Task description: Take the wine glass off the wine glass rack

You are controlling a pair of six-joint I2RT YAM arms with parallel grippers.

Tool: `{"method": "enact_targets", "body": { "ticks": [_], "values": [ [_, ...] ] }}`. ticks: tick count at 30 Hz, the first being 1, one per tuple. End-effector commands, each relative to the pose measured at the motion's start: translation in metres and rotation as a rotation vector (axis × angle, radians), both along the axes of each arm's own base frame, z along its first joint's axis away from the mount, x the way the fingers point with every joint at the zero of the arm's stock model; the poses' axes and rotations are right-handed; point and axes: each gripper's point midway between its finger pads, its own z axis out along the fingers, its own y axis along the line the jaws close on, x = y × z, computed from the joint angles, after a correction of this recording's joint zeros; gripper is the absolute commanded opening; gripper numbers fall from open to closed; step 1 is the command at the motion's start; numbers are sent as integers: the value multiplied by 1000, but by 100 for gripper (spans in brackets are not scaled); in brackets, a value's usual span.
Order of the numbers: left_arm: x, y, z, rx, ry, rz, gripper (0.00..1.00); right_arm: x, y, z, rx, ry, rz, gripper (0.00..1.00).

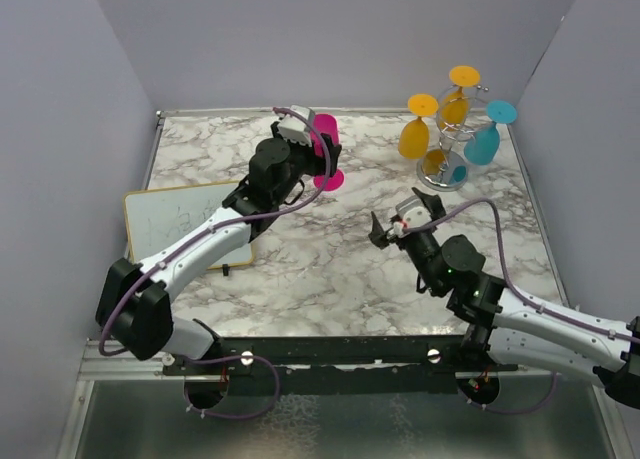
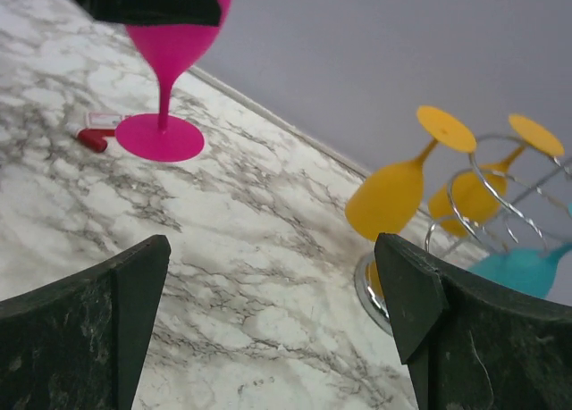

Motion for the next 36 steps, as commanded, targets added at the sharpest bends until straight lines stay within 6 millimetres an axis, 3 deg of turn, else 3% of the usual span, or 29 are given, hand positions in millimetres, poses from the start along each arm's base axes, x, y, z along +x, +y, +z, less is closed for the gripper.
{"method": "enact_targets", "body": {
  "ticks": [1,7,10,14,19,22,23,27,36],
  "values": [
    [41,-5,18,14,-211,85,78,17,-45,13,305,70,-189,100],
    [78,-31,-11,91,-272,76,77,52,-39,-28,273,288,-232,100],
    [105,-40,-39,153,-266,99,77,62,-38,-42,263,360,-274,100],
    [139,-34,-74,177,-249,134,75,63,-30,-48,325,399,-206,100],
    [171,-26,-95,140,-243,146,75,55,-32,-44,369,376,-166,100],
    [181,-19,-112,149,-237,165,75,54,-38,-39,374,349,-175,100],
    [187,-18,-106,132,-253,172,75,54,-39,-36,377,340,-177,99],
    [199,-6,-121,88,-228,181,75,53,-43,-27,394,307,-178,100],
    [200,-4,-139,108,-213,156,75,54,-43,-26,391,293,-181,100]
  ]
}}
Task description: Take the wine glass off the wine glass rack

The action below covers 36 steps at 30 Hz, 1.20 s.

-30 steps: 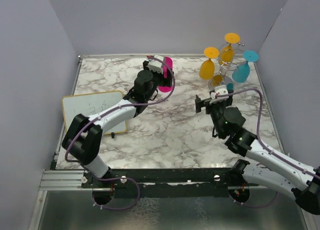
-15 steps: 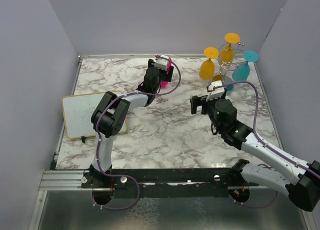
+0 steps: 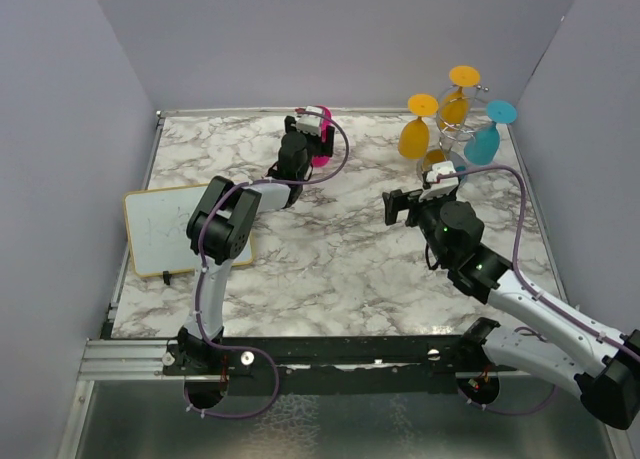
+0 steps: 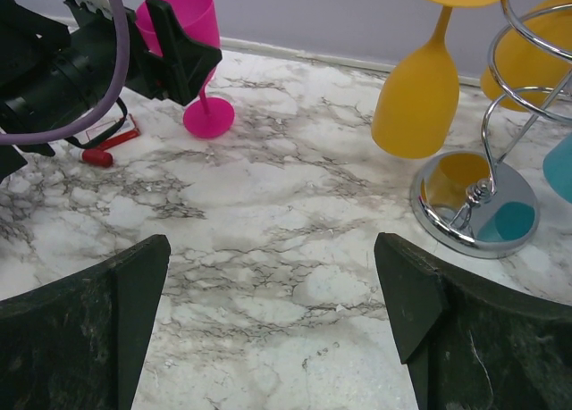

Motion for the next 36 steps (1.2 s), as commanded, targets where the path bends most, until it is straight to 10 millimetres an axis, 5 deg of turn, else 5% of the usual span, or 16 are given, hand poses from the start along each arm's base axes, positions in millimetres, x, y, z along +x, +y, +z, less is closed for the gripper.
{"method": "enact_targets", "body": {
  "ticks": [1,6,21,23,26,36],
  "values": [
    [1,-9,11,-24,-55,-39,76,3,1,2,7,-19,0,100],
    [1,-8,10,-14,-55,-38,85,2,2,5,19,-17,3,100],
    [1,0,-22,-19,11,-12,83,-3,0,17,47,-44,18,100],
    [2,1,-26,-14,21,-9,91,-3,-1,19,48,-51,13,100],
    [2,2,-25,-13,37,-8,99,-4,1,22,58,-55,23,100],
    [-20,9,-3,-21,105,-18,99,-12,2,37,100,-69,54,100]
  ]
}}
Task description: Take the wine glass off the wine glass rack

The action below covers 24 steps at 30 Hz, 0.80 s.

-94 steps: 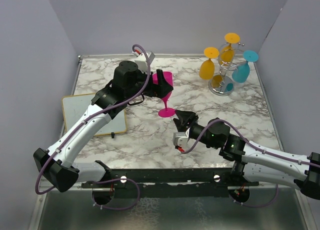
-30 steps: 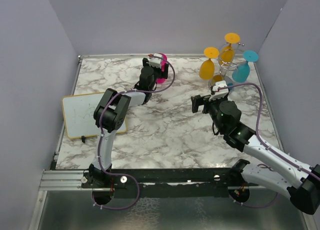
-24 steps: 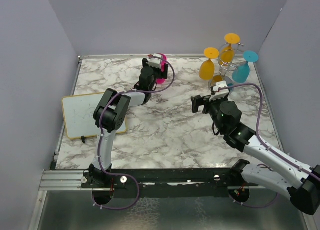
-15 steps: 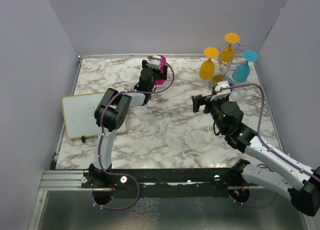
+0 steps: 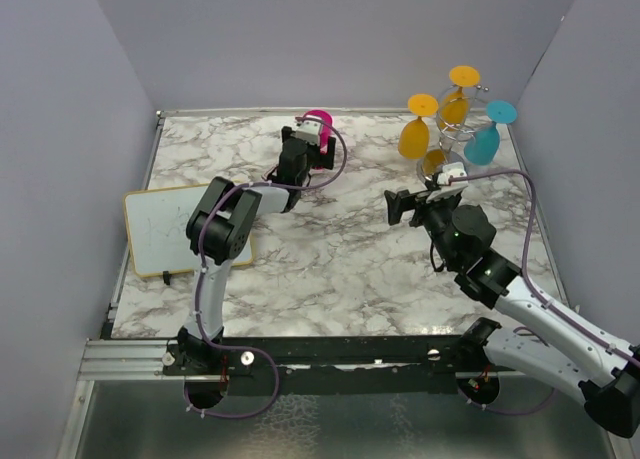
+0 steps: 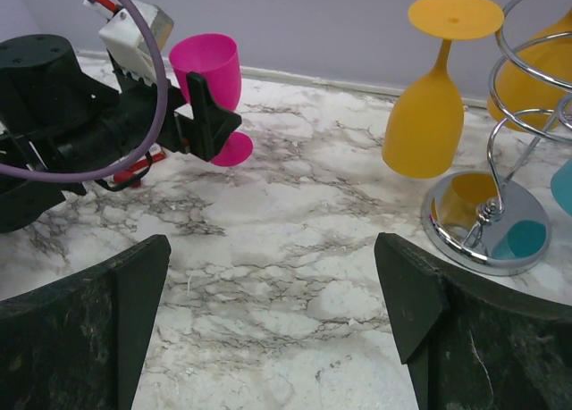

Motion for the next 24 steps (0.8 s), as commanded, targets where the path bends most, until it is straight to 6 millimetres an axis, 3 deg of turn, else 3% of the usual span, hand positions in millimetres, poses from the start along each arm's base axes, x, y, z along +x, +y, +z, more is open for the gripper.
{"method": "enact_targets", "body": {
  "ticks": [1,6,9,13,16,20,24],
  "values": [
    [-13,7,37,-39,17,-6,99,-5,2,19,49,-27,32,100],
    [-32,21,43,-97,95,12,99,-12,5,29,65,-27,64,100],
    [-57,26,40,-152,173,20,99,-15,1,34,62,-24,63,99],
    [-93,30,51,-250,251,2,99,-20,-12,43,81,-25,14,100],
    [-125,27,71,-307,286,-66,99,-25,-22,48,86,-3,-16,100],
    [-156,36,83,-325,373,-58,99,-38,-26,57,63,31,13,100],
    [-170,39,117,-307,377,-94,99,-51,-39,91,94,-5,4,100]
  ]
}}
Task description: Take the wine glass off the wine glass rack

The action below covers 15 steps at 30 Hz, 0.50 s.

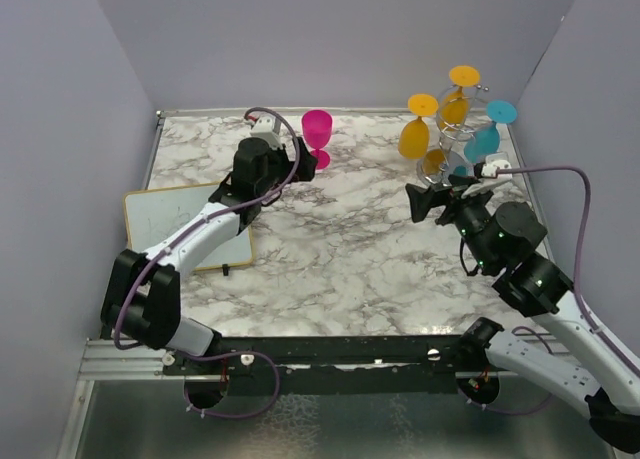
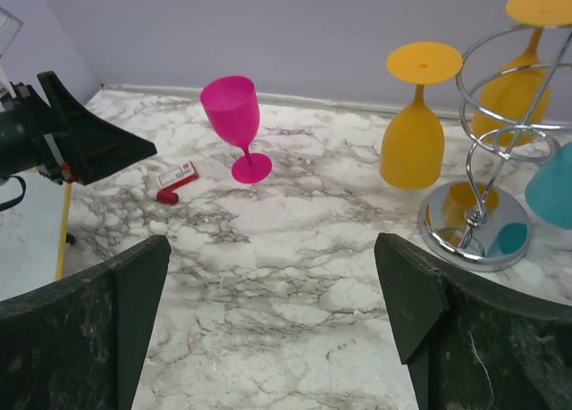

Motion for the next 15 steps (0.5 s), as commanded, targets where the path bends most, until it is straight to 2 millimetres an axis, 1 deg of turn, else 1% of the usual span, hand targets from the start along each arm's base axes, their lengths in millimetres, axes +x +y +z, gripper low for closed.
{"method": "enact_targets", "body": {
  "ticks": [1,3,4,6,8,10,12,14,15],
  "values": [
    [-26,-3,37,-20,44,-83,99,-19,-18,37,32,-26,-5,100],
    [-32,-7,69,-35,-6,-124,99,-22,-18,54,17,-56,14,100],
    [-36,-9,83,-42,-29,-146,99,-22,-22,66,28,-61,-8,100],
    [-42,-12,109,-47,-77,-186,99,-13,-28,72,21,-27,-76,100],
    [-48,-12,129,-39,-115,-215,99,-2,-28,72,-2,-2,-121,100],
    [-55,-11,141,-21,-139,-234,99,9,-24,74,-9,16,-148,100],
    [-62,-7,148,-3,-166,-244,99,22,-15,74,-6,38,-166,100],
    [-67,-1,145,28,-191,-235,99,35,-2,74,-5,50,-155,100],
    [-69,3,143,41,-204,-226,99,44,8,70,-10,67,-147,100]
  ]
}}
